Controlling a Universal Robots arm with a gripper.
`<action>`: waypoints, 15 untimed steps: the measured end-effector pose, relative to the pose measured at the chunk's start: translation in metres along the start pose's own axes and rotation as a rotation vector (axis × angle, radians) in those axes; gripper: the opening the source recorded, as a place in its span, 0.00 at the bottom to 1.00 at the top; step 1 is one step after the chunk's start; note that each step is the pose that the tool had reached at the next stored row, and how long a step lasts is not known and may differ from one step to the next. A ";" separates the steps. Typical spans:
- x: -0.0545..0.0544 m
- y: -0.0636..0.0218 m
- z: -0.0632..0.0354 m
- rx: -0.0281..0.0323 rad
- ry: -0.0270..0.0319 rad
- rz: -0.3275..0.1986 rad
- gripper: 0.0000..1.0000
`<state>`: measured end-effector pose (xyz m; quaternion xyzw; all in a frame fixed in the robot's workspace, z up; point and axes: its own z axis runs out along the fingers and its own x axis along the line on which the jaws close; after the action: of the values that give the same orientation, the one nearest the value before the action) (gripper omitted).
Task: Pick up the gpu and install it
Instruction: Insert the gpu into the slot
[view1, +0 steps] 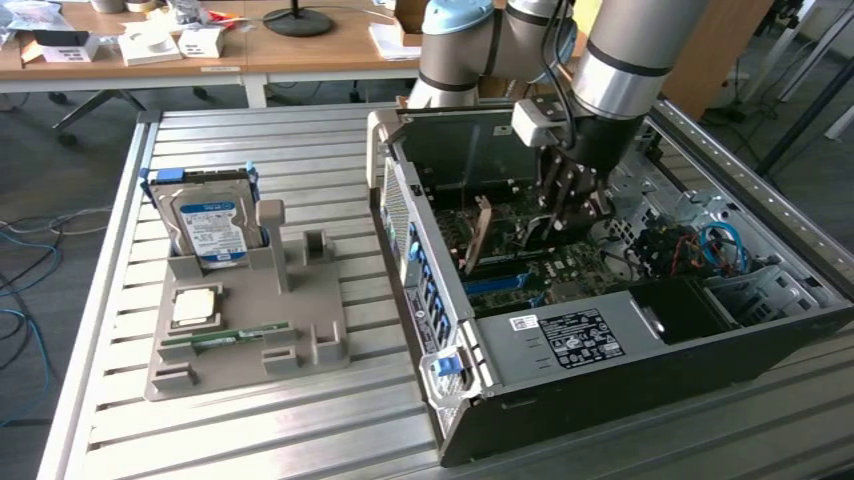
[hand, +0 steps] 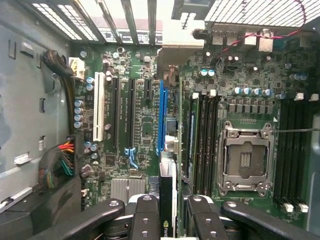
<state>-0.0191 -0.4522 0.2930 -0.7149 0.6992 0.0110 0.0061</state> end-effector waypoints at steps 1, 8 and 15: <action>0.000 0.0000 0.0018 0.0000 0.0001 0.000 0.26; 0.000 0.0000 0.0098 -0.0001 0.0004 0.000 0.26; 0.000 0.0086 0.0108 0.0001 0.0001 0.000 0.26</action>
<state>-0.0278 -0.4522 0.2822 -0.7148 0.6992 0.0109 0.0061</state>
